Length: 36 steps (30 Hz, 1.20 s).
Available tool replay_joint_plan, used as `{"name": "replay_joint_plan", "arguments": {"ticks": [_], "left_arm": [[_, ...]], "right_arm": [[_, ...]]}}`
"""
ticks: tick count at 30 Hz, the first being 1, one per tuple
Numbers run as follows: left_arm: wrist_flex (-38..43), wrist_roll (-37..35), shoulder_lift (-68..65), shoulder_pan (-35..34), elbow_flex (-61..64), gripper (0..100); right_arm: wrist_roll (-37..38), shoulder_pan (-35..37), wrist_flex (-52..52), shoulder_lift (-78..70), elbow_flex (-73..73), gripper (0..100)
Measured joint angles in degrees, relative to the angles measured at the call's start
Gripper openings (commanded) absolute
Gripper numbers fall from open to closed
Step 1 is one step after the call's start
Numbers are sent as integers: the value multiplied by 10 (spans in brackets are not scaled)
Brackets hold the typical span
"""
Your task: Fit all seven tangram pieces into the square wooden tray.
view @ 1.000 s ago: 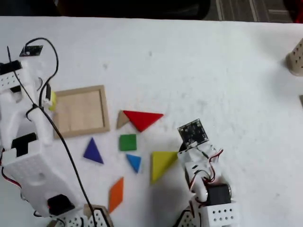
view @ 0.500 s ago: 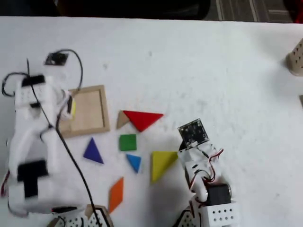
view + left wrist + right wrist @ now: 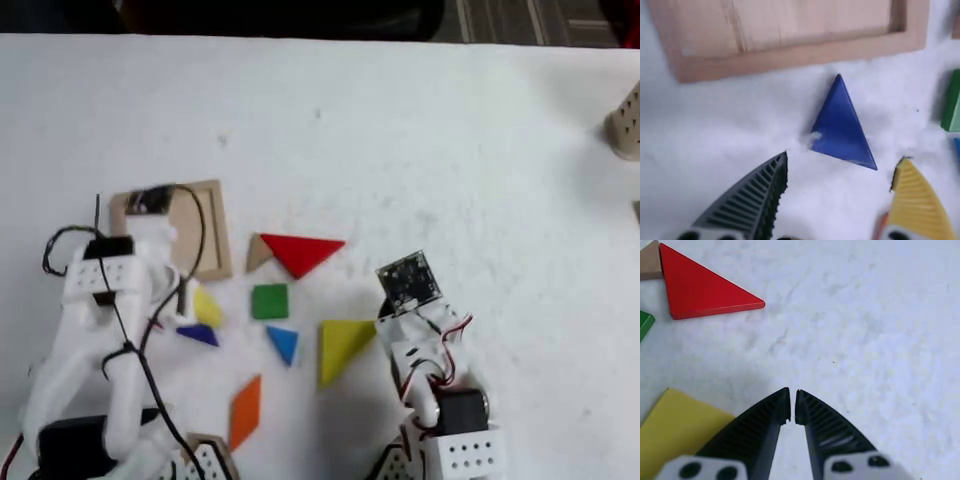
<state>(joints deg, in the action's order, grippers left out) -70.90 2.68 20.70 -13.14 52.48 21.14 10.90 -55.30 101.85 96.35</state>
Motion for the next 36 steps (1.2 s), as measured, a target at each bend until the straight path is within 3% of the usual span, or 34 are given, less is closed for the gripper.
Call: {"name": "replay_joint_plan", "arguments": {"ticks": [10, 16, 25, 30, 36], "left_arm": [[100, -31, 0, 40, 100, 357], [128, -60, 0, 43, 100, 194], [140, -58, 4, 73, 100, 189], [152, -58, 4, 73, 100, 203], [143, -58, 5, 61, 60, 367]], "right_arm": [[0, 0, 0, 0, 0, 29], [0, 0, 0, 0, 0, 29], [0, 0, 0, 0, 0, 29], [0, 0, 0, 0, 0, 29], [0, 0, 0, 0, 0, 29]]}}
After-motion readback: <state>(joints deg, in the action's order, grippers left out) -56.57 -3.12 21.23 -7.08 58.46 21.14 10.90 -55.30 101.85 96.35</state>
